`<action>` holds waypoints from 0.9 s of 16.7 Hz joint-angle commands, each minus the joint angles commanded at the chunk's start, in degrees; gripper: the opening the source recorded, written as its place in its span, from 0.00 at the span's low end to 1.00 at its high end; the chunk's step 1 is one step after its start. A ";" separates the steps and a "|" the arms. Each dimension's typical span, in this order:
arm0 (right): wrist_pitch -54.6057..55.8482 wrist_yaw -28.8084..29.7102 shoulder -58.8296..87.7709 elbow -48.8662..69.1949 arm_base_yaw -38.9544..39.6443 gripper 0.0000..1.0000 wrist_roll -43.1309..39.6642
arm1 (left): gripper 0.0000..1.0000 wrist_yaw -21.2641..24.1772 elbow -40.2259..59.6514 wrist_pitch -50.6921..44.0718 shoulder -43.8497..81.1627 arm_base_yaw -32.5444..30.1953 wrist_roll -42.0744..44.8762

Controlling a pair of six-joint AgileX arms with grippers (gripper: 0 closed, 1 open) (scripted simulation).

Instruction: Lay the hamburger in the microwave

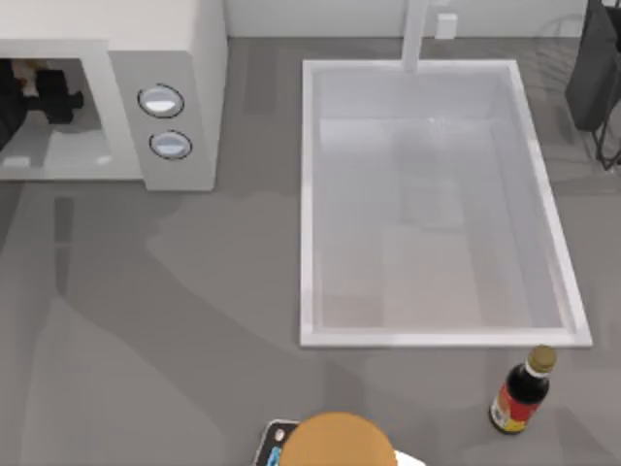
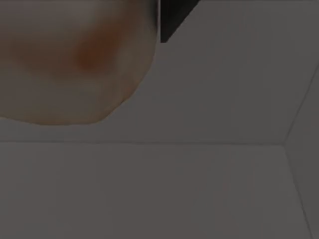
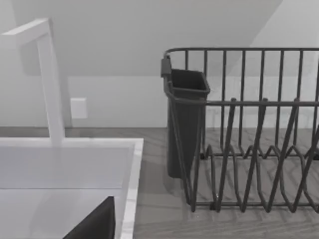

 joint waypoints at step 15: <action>0.00 0.00 0.00 0.00 0.00 1.00 0.00 | 0.98 0.00 0.00 0.00 0.00 0.00 0.00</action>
